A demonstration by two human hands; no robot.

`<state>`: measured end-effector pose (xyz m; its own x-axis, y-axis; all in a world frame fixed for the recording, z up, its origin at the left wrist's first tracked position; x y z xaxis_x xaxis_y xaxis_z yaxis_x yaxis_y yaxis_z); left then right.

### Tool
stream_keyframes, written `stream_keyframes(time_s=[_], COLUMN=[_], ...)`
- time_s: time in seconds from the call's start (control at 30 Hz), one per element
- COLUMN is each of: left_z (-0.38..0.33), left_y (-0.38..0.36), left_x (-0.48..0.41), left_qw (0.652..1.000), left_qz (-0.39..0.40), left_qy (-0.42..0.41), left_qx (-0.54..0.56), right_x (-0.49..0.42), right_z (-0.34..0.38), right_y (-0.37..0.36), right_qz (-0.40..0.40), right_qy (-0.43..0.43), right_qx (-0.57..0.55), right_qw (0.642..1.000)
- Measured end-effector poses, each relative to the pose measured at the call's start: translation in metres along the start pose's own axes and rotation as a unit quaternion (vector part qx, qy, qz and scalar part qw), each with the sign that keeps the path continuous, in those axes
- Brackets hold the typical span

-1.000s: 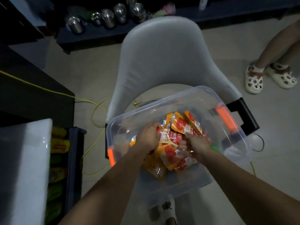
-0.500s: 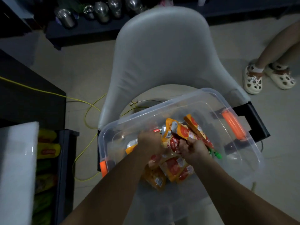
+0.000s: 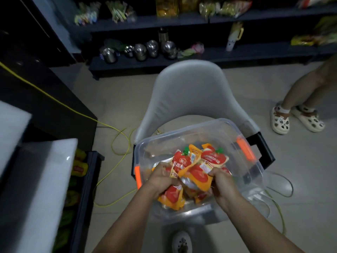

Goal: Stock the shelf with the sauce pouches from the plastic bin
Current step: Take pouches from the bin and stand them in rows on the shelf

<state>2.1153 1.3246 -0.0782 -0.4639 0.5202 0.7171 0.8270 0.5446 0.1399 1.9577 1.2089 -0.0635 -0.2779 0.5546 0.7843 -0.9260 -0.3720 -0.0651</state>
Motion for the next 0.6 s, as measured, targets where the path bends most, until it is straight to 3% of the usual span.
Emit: stream_keyframes(time_s=[0.23, 0.6], left_z=[-0.006, 0.040], left_y=[0.025, 0.058], left_x=[0.145, 0.385], left_qw=[0.978, 0.923], left_qz=[-0.020, -0.137], left_qy=[-0.075, -0.156], left_qx=[0.193, 0.324], right_x=[0.130, 0.338], right_z=[0.027, -0.008], right_y=[-0.020, -0.052], right_qz=[0.166, 0.307], right_qy=[0.138, 0.242], right_qx=[0.204, 0.299], right_qw=[0.955, 0.871])
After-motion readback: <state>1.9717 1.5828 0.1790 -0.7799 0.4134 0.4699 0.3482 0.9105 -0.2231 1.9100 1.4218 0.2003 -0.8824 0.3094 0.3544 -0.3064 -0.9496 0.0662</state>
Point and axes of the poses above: each hand's wrist, its own x-axis away from the middle knuckle, its own y-axis out of the back of the hand, z = x × y, the point moved 7 cm from there along -x, towards the middle knuckle, and after that the axes turned 3 degrees about x, right-handed, at the moved point
